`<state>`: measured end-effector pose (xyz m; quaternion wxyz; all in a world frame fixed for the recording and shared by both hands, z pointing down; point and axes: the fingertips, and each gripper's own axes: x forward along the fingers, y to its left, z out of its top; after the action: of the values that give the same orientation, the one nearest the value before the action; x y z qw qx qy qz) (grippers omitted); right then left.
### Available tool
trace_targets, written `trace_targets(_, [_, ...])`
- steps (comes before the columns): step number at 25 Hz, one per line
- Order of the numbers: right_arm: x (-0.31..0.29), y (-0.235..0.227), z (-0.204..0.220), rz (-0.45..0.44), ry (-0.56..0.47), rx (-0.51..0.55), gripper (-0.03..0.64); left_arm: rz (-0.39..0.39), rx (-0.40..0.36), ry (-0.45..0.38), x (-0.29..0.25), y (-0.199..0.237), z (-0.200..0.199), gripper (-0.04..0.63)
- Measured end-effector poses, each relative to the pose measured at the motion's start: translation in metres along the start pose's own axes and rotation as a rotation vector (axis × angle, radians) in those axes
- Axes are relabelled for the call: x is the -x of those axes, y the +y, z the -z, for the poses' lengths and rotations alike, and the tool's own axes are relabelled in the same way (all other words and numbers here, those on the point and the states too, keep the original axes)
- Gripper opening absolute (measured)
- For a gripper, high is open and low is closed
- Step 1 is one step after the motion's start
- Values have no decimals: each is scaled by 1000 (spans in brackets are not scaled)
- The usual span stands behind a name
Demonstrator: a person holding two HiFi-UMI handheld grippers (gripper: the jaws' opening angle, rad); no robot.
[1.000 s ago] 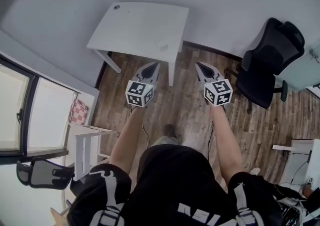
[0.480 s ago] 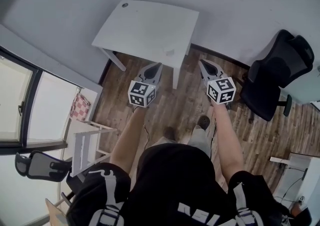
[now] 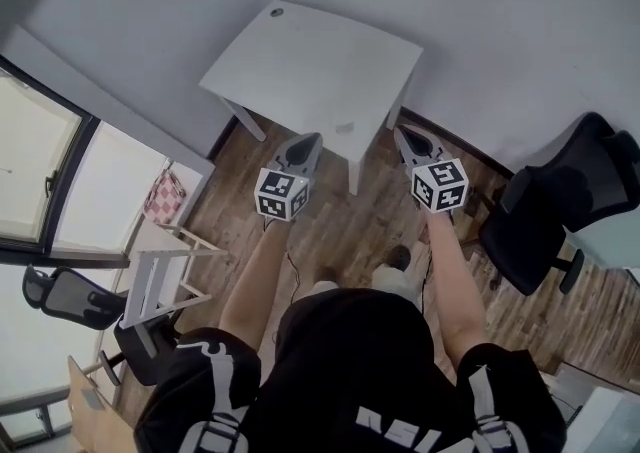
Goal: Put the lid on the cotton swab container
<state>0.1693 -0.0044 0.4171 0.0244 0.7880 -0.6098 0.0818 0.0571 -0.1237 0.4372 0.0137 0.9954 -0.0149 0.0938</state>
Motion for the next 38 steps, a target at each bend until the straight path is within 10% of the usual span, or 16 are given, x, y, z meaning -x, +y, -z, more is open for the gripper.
trace_targets(19, [-42, -78, 0, -299, 40, 21, 14, -292, 53, 15, -58, -21, 0, 26])
trace_targets(38, [-110, -54, 15, -423, 105, 46, 14, -366, 96, 33, -64, 14, 26, 26])
